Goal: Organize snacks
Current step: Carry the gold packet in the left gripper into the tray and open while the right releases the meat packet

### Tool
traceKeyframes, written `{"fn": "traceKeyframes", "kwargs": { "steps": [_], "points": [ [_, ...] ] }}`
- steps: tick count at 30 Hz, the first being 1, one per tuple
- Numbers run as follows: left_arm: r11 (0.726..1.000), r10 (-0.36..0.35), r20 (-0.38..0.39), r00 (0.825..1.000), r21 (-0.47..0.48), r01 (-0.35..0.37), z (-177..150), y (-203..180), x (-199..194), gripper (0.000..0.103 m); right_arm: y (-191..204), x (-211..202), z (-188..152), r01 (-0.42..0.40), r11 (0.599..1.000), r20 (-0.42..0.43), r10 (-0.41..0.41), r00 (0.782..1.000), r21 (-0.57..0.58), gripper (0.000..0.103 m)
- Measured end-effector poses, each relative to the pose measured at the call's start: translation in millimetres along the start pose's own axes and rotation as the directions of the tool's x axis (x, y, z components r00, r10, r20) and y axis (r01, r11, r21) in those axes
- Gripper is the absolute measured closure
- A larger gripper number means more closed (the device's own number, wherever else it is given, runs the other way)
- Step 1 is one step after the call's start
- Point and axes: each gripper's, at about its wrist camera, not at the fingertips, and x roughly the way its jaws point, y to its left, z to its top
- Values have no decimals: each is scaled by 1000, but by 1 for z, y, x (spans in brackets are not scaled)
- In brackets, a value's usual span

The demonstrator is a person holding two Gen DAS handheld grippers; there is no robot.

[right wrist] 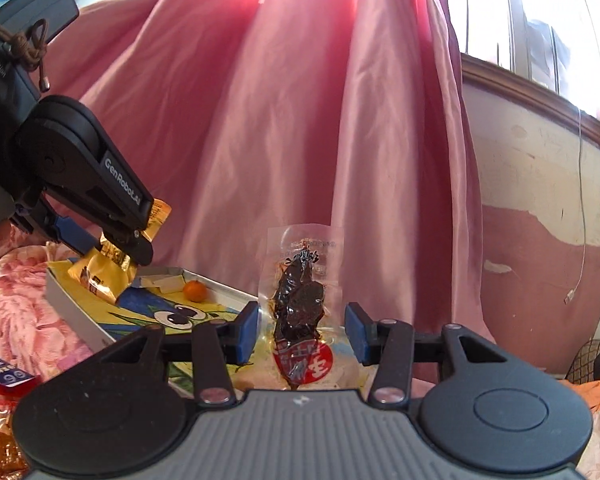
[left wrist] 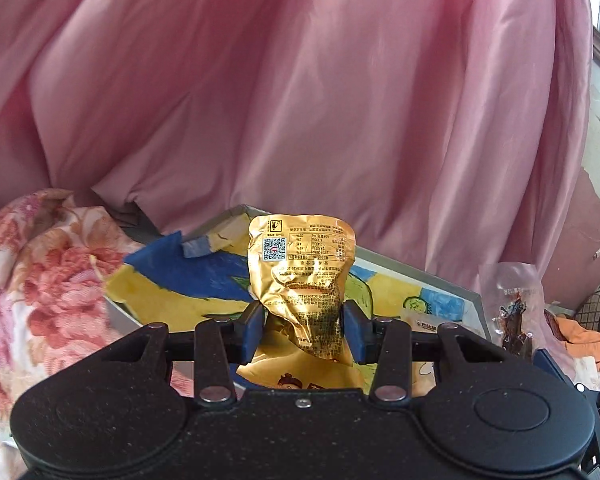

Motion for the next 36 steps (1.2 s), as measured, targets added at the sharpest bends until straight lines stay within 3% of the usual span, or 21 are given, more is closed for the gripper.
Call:
{"fn": "traceKeyframes", "kwargs": {
  "steps": [12, 18, 20, 24, 30, 36],
  "points": [
    [999, 24, -142, 990, 38, -19, -27, -14, 49, 58, -2, 31, -18, -48, 998, -146, 53, 988, 37, 51],
    [998, 22, -147, 989, 61, -14, -30, -14, 53, 54, -5, 37, -17, -52, 997, -156, 60, 986, 56, 51],
    [999, 17, -144, 989, 51, -10, -30, -14, 53, 48, -6, 36, -18, -46, 997, -153, 55, 987, 61, 44],
    [1000, 8, -120, 993, 26, -5, -29, -15, 45, 32, -11, 31, -20, -40, 996, -131, 51, 990, 86, 23],
    [1000, -4, -57, 998, -17, 3, -25, -7, 23, 25, -14, 19, -12, -19, 996, -78, 26, 997, 91, 7],
    [999, 16, 93, 996, -38, -13, -26, 7, -22, 15, -17, -12, 0, 7, 993, 29, -11, 1000, 120, 0]
  ]
}}
